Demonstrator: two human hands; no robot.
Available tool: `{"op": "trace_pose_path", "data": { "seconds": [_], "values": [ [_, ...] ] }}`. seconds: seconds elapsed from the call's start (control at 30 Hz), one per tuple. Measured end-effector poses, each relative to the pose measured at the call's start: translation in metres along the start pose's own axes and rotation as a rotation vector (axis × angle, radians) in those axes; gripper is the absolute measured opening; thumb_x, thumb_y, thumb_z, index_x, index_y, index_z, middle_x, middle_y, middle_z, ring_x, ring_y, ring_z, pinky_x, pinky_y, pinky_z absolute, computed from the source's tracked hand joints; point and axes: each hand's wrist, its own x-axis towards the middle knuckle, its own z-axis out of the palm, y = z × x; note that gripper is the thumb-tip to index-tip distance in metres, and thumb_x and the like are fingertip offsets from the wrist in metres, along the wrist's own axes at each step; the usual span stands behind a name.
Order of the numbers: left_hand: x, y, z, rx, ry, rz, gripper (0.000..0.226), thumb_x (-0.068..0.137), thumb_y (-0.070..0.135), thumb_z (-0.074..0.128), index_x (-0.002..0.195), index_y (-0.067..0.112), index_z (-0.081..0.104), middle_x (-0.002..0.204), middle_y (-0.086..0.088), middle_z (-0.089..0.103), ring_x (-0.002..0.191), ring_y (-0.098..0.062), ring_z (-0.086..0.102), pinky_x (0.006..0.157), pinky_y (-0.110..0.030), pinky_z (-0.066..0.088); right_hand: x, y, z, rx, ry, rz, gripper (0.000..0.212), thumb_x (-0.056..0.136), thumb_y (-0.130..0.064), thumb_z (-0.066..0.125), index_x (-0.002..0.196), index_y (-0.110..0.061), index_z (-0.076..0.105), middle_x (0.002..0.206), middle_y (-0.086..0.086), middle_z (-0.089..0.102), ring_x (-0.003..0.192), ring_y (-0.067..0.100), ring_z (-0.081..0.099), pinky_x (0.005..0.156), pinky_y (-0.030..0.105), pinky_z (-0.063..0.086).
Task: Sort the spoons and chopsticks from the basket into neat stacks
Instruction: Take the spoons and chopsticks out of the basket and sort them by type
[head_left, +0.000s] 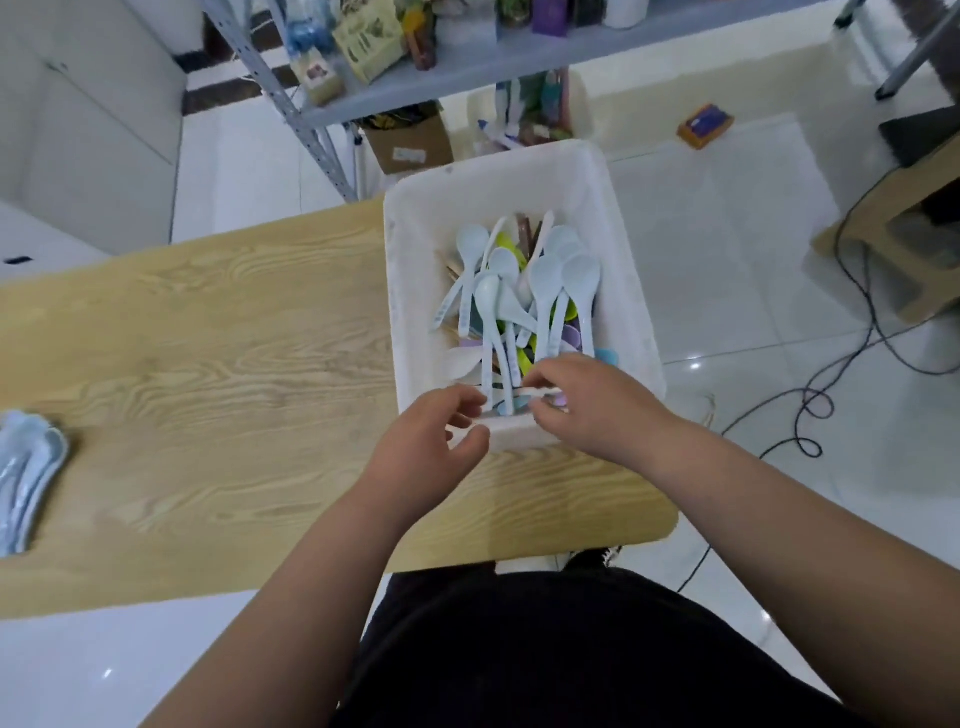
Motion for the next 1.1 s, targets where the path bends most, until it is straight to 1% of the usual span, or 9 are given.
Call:
{"op": "trace_pose_path", "data": {
  "seconds": [0.1, 0.2, 0.37, 0.43, 0.6, 0.77, 0.87, 1.0, 1.1],
  "values": [
    [-0.004, 0.003, 0.014, 0.009, -0.003, -0.068, 0.031, 0.091, 0.031, 0.064, 0.122, 0.032, 0.06, 0.109, 0.018, 0.062, 0.099, 0.006, 0.059, 0.086, -0.022, 0.051, 0.022, 0.014, -0.007, -0.079, 0.074, 0.088, 0.035, 0.097, -0.036, 0.05, 0.129, -0.02, 0.055, 0.113, 0.002, 0.06, 0.094, 0.022, 0.061, 0.079, 0.041, 0.054],
    [0.001, 0.002, 0.017, 0.053, -0.028, -0.108, 0.032, 0.091, 0.034, 0.062, 0.123, 0.034, 0.058, 0.109, 0.019, 0.06, 0.096, 0.005, 0.059, 0.086, -0.027, 0.053, 0.046, 0.021, -0.008, -0.229, 0.091, 0.172, 0.039, 0.097, -0.038, 0.051, 0.125, -0.011, 0.048, 0.11, 0.011, 0.054, 0.094, 0.028, 0.057, 0.069, 0.037, 0.047],
    [0.039, 0.003, 0.001, 0.104, 0.003, -0.088, 0.034, 0.093, 0.029, 0.06, 0.126, 0.028, 0.057, 0.112, 0.013, 0.06, 0.093, 0.0, 0.059, 0.081, -0.025, 0.05, 0.079, 0.024, 0.001, -0.381, 0.009, 0.351, 0.077, 0.094, -0.059, 0.051, 0.149, -0.013, 0.025, 0.135, 0.021, 0.043, 0.113, 0.036, 0.051, 0.075, 0.039, 0.04],
    [0.066, 0.005, -0.005, 0.132, 0.022, -0.046, 0.038, 0.094, 0.023, 0.059, 0.131, 0.021, 0.054, 0.12, 0.004, 0.058, 0.103, -0.009, 0.058, 0.088, -0.028, 0.048, 0.087, 0.023, 0.006, -0.385, -0.007, 0.398, 0.082, 0.093, -0.063, 0.052, 0.151, -0.015, 0.021, 0.14, 0.021, 0.038, 0.113, 0.035, 0.053, 0.074, 0.038, 0.04],
    [0.151, 0.001, -0.005, 0.279, 0.051, -0.031, 0.05, 0.094, 0.003, 0.051, 0.143, 0.008, 0.039, 0.139, -0.016, 0.042, 0.117, -0.032, 0.051, 0.091, -0.033, 0.042, 0.094, 0.02, 0.012, -0.317, 0.014, 0.464, 0.058, 0.093, -0.037, 0.06, 0.138, -0.018, 0.029, 0.131, 0.019, 0.037, 0.085, 0.03, 0.047, 0.064, 0.036, 0.038],
    [0.205, -0.005, 0.005, 0.632, -0.089, -0.067, 0.066, 0.089, 0.011, 0.063, 0.141, -0.006, 0.027, 0.136, -0.018, 0.042, 0.116, -0.03, 0.051, 0.09, -0.034, 0.041, 0.091, 0.021, 0.014, -0.283, 0.051, 0.47, 0.05, 0.089, -0.016, 0.062, 0.13, -0.019, 0.034, 0.114, 0.016, 0.044, 0.08, 0.03, 0.048, 0.063, 0.038, 0.045],
    [0.216, -0.012, 0.008, 0.723, -0.071, -0.1, 0.065, 0.092, 0.013, 0.057, 0.144, -0.009, 0.025, 0.137, -0.02, 0.045, 0.118, -0.031, 0.049, 0.094, -0.036, 0.041, 0.088, 0.024, 0.013, -0.265, 0.059, 0.474, 0.051, 0.09, -0.015, 0.066, 0.131, -0.019, 0.035, 0.107, 0.012, 0.042, 0.069, 0.024, 0.043, 0.053, 0.034, 0.036],
    [0.216, -0.012, 0.01, 0.587, -0.072, -0.242, 0.05, 0.097, 0.008, 0.048, 0.141, -0.006, 0.029, 0.136, -0.023, 0.042, 0.122, -0.034, 0.051, 0.101, -0.037, 0.042, 0.087, 0.027, 0.014, -0.235, 0.082, 0.465, 0.044, 0.092, -0.011, 0.063, 0.127, -0.018, 0.037, 0.104, 0.011, 0.04, 0.066, 0.019, 0.035, 0.044, 0.028, 0.022],
    [0.216, -0.011, 0.005, 0.515, -0.065, -0.258, 0.042, 0.096, 0.007, 0.047, 0.136, -0.005, 0.038, 0.132, -0.023, 0.043, 0.119, -0.038, 0.053, 0.093, -0.038, 0.046, 0.088, 0.028, 0.013, -0.223, 0.075, 0.447, 0.051, 0.09, -0.009, 0.065, 0.132, -0.018, 0.037, 0.103, 0.009, 0.034, 0.067, 0.019, 0.036, 0.045, 0.028, 0.022]
  ]
}}
